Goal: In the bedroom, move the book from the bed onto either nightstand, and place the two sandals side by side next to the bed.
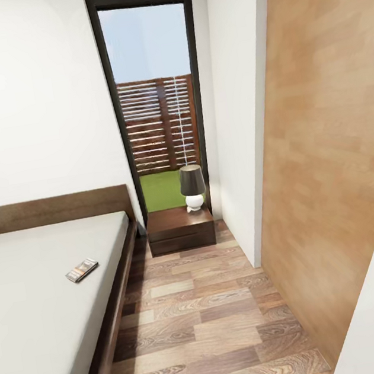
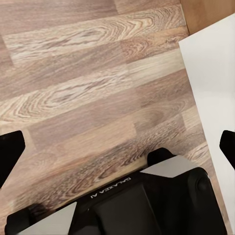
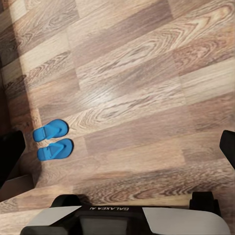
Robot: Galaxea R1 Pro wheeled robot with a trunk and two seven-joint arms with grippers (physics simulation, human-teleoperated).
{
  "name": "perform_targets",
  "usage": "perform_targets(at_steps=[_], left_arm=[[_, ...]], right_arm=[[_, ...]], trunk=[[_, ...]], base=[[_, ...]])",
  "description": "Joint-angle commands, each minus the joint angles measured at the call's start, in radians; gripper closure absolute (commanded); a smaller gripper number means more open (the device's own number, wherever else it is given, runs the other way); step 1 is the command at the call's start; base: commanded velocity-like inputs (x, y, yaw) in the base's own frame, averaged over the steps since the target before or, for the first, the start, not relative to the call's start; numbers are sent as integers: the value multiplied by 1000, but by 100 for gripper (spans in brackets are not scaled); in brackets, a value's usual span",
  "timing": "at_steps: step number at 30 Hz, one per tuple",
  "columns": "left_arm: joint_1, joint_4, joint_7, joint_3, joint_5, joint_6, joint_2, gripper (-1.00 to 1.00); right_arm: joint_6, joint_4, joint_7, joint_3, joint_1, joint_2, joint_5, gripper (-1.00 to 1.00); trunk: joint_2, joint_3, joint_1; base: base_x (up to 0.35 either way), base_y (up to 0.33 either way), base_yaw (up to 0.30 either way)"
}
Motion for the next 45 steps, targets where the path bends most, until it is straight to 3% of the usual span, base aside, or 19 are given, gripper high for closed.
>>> perform_targets(at_steps=[1,45], left_arm=[[0,-2,-4,-5,8,8,0,-100],[0,-2,-4,-5,8,8,0,-100]], right_arm=[[0,3,6,8,-2,0,-11,-100],[0,4,4,8,-2,1,-11,-100]], trunk=[[-1,-3,0],[-1,-73,0]], base=[[0,0,0],[0,0,0]])
